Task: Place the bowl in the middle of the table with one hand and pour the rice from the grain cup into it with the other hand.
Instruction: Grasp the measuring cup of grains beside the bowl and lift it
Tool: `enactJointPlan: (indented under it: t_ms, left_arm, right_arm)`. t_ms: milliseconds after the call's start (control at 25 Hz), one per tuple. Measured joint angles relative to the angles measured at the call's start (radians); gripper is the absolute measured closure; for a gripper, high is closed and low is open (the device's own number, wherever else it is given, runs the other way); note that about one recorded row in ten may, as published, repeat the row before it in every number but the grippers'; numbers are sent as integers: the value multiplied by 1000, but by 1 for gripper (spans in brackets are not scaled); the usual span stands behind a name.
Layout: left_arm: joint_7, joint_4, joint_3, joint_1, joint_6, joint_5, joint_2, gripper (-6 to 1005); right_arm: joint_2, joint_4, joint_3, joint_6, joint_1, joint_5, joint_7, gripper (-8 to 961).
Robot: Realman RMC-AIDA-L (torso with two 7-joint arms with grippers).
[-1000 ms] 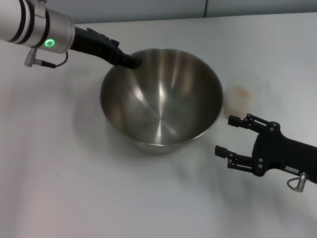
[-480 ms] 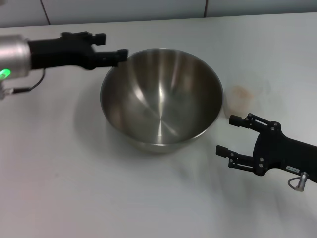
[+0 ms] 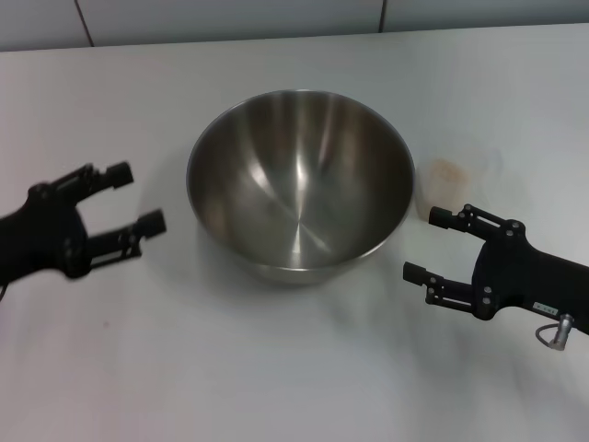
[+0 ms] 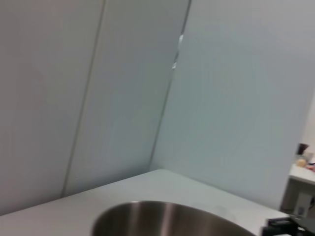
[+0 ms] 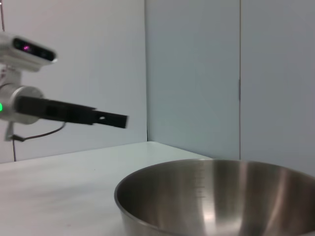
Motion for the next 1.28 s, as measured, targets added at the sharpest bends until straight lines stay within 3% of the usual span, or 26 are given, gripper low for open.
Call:
enactJointPlan:
  t_ms: [120,240,640,960,1280]
  left_arm:
    - [0,0,0,0,0,0,0,129]
    - [187,-91,-28,76,81,-5,-4,129]
    - [258,-141,-73,104,142,-4,-9,129]
    - [468,-155,-68,139,79,2,-46,129]
    - [545,-178,-64,142,-6,28,-56,129]
  right_arm:
    - [0,-1,0,1,-1,4,-1,129]
    - [1,-1,0,1,-3,6,-1,129]
    - [1,-1,0,-2,-9,7,-2,129]
    - [1,-1,2,0,-10,8,-2,128]
    - [1,-1,19,1,-16,9,-2,128]
